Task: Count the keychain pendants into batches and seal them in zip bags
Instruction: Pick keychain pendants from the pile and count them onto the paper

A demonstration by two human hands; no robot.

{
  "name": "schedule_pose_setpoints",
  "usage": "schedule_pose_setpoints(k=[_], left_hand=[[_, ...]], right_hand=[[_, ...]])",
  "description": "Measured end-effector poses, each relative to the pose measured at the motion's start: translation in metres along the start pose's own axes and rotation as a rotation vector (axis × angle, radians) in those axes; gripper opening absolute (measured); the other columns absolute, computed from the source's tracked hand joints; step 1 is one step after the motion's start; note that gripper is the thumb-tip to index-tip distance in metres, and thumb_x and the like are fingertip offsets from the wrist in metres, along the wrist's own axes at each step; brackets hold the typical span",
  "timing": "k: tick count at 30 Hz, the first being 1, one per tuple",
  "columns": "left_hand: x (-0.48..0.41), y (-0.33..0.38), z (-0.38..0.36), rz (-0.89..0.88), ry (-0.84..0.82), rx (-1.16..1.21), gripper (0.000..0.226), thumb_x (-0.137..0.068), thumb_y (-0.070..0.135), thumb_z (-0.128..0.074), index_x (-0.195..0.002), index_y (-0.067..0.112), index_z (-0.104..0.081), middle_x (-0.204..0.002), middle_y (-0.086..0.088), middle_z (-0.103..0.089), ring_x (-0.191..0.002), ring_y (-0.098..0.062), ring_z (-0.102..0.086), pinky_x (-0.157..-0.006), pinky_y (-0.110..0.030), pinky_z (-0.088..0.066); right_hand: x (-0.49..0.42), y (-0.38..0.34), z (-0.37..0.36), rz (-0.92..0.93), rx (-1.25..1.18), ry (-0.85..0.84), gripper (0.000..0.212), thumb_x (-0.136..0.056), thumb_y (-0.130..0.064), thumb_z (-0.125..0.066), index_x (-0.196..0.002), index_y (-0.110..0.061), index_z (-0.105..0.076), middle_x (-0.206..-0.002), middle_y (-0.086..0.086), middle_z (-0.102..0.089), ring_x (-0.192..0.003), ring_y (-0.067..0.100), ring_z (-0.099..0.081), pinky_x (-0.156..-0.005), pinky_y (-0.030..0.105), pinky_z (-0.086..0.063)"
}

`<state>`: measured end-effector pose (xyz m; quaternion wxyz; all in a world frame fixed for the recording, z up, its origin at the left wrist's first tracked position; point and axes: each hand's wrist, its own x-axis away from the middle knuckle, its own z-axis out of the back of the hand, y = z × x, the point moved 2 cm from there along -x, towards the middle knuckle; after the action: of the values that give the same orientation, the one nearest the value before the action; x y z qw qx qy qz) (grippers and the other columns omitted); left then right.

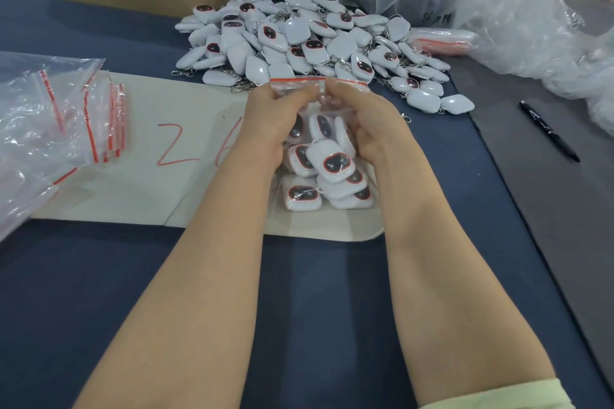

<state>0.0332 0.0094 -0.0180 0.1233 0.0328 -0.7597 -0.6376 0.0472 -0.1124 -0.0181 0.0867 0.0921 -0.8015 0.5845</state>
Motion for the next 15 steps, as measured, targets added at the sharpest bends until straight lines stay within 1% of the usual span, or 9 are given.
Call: schedule_pose_setpoints(k=[3, 7, 9, 13, 15], left_hand=[[-0.0017, -0.0024, 0.0000, 0.014, -0.010, 0.022, 0.006, -0.081, 0.013, -0.072, -0.078, 0.014, -0.067, -0.087, -0.013, -0.069, -0.082, -0.028, -0.063, -0.086, -0.053, -0.051], [-0.0046, -0.0053, 0.0005, 0.065, -0.007, 0.116, 0.014, -0.085, 0.014, -0.069, -0.072, 0.010, -0.066, -0.075, -0.006, -0.067, -0.073, -0.024, -0.061, -0.084, -0.042, -0.053], [-0.0047, -0.0056, 0.0004, 0.070, 0.001, 0.125, 0.013, -0.085, 0.013, -0.068, -0.073, 0.009, -0.065, -0.075, -0.006, -0.066, -0.076, -0.024, -0.061, -0.085, -0.042, -0.053], [-0.0033, -0.0041, 0.0003, 0.053, 0.032, 0.106, 0.011, -0.085, 0.011, -0.067, -0.074, 0.010, -0.064, -0.075, -0.004, -0.065, -0.078, -0.023, -0.061, -0.088, -0.043, -0.052], [-0.0024, -0.0028, 0.0000, 0.041, 0.044, 0.090, 0.011, -0.085, 0.009, -0.066, -0.075, 0.011, -0.063, -0.075, -0.004, -0.065, -0.079, -0.023, -0.060, -0.088, -0.043, -0.052]], right_hand=[[-0.0001, 0.0004, 0.0005, 0.008, -0.024, 0.011, 0.016, -0.088, -0.013, -0.067, -0.074, -0.006, -0.066, -0.066, 0.006, -0.067, -0.057, 0.019, -0.064, -0.061, 0.026, -0.056], [-0.0005, 0.0023, 0.0013, 0.024, -0.075, 0.016, 0.019, -0.090, -0.011, -0.064, -0.071, -0.006, -0.065, -0.062, 0.004, -0.068, -0.052, 0.015, -0.064, -0.056, 0.023, -0.056], [0.0001, 0.0030, 0.0011, 0.015, -0.094, 0.006, 0.021, -0.090, -0.010, -0.063, -0.070, -0.006, -0.066, -0.061, 0.004, -0.068, -0.051, 0.016, -0.065, -0.055, 0.024, -0.056], [-0.0010, 0.0017, 0.0017, 0.011, -0.062, 0.009, 0.018, -0.089, -0.013, -0.065, -0.072, -0.008, -0.067, -0.063, 0.003, -0.070, -0.054, 0.016, -0.066, -0.058, 0.025, -0.056], [-0.0017, 0.0016, 0.0012, 0.006, -0.045, 0.017, 0.016, -0.089, -0.014, -0.065, -0.074, -0.008, -0.067, -0.065, 0.002, -0.071, -0.057, 0.015, -0.066, -0.062, 0.026, -0.056]])
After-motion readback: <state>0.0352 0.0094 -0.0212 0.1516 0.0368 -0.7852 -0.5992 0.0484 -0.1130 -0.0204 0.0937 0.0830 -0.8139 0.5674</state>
